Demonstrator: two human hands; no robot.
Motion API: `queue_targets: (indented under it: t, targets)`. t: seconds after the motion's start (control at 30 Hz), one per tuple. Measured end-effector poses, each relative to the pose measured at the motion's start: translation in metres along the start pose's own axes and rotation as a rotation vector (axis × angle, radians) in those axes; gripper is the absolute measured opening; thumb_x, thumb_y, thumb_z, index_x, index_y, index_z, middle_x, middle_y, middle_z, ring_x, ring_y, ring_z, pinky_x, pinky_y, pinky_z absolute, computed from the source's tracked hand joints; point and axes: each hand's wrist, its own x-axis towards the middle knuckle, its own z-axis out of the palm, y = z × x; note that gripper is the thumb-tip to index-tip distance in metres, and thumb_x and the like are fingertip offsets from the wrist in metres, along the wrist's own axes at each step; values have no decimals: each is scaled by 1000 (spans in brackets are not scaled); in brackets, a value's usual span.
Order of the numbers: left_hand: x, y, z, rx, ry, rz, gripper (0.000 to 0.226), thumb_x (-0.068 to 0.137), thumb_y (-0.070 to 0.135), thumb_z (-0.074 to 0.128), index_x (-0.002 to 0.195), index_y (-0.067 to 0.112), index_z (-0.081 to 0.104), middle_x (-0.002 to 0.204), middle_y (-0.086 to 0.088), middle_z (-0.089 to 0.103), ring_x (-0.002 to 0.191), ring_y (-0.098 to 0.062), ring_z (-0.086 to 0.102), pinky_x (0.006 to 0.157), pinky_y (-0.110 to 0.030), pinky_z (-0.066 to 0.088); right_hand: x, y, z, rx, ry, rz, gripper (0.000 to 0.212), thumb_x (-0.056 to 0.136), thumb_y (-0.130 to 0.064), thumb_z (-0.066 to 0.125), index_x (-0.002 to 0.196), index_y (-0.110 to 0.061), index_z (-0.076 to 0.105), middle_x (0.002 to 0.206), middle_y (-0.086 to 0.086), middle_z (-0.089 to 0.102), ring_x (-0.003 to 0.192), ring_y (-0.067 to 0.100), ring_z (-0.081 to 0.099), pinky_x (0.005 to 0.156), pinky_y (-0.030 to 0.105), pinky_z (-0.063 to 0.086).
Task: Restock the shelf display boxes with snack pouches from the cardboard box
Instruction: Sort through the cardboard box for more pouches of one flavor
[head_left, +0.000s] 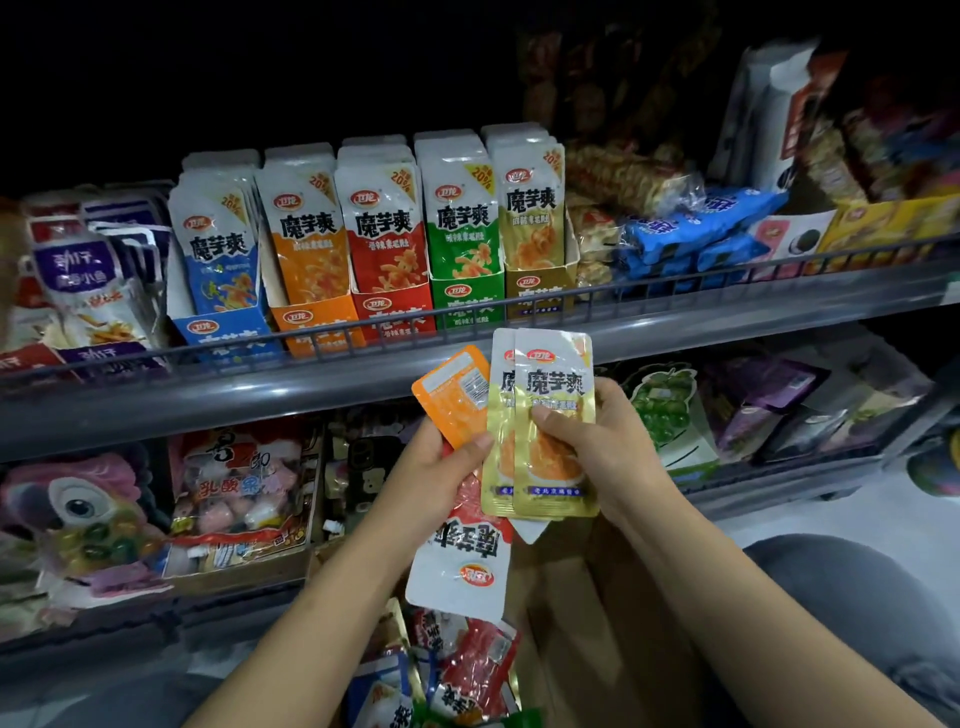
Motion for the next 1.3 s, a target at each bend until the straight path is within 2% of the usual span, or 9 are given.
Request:
queue_targets:
  t: [0.23, 0.4, 0.53, 0.63, 0.73, 0.97, 1.13, 1.2, 1.3]
  targets:
    - [21, 21, 7, 80, 30, 77, 14, 93, 21, 57, 101, 33, 57, 104, 9, 69, 99, -15, 66, 90, -38, 50, 21, -34, 3, -128, -59, -121, 61, 86, -10, 67, 130, -27, 30, 106, -2, 64, 89, 15, 67, 75, 34, 55]
    - [38, 33, 7, 3, 64, 81, 11, 94, 21, 56, 94, 31, 57, 95, 9, 70, 87, -13, 68, 82, -34, 52, 48, -60, 5, -184, -50, -118, 45, 92, -11, 52, 131, -27, 35, 112, 8, 62, 95, 21, 63, 89, 49, 51]
    - [50, 39, -1, -91, 112, 86, 14, 94, 16, 56, 96, 30, 57, 86, 13, 71, 73, -6, 69, 65, -24, 51, 71, -95, 7, -203, -20, -227, 34, 95, -6, 44, 126, -19, 41, 97, 3, 61, 77, 16, 59, 68, 31, 51]
    - [55, 44, -7, -131, 146, 76, 13, 93, 15, 56, 97, 27, 57, 86, 11, 70, 70, -5, 69, 57, -18, 51, 91, -124, 10, -192, 42, -368, 35, 94, -4, 45, 123, -22, 37, 99, -4, 59, 87, 15, 59, 77, 33, 52]
    - [58, 46, -13, -120, 162, 85, 16, 93, 16, 57, 101, 29, 57, 98, 7, 69, 86, -11, 67, 73, -27, 52, 110, -147, 18, -228, 64, -475, 36, 93, -1, 44, 119, -23, 33, 104, -1, 57, 91, 18, 58, 84, 40, 51]
    - [59, 47, -16, -123, 176, 62, 15, 92, 17, 58, 101, 29, 58, 101, 4, 71, 92, -18, 68, 85, -38, 52, 136, -144, 35, -523, -45, -484, 45, 95, 2, 40, 135, -13, 24, 113, 1, 52, 102, 15, 51, 65, 10, 41]
    - [58, 47, -17, -124, 180, 57, 15, 91, 20, 60, 101, 30, 60, 98, 7, 72, 92, -17, 69, 85, -38, 52, 147, -129, 33, -918, 64, -545, 49, 88, -6, 57, 133, -6, 37, 136, 17, 35, 128, 33, 33, 107, 35, 28]
    - [57, 47, -17, -115, 179, 59, 14, 90, 21, 60, 101, 30, 60, 99, 8, 72, 92, -16, 69, 85, -37, 52, 147, -134, 27, -1039, 164, -591, 56, 82, -13, 66, 132, -6, 42, 136, 18, 36, 127, 34, 33, 106, 37, 29]
    - [57, 47, -17, -103, 178, 49, 13, 90, 23, 60, 101, 31, 60, 100, 7, 72, 92, -17, 69, 85, -38, 53, 148, -138, 17, -858, 140, -594, 57, 78, -14, 74, 128, -12, 48, 118, 11, 57, 106, 27, 56, 90, 35, 46]
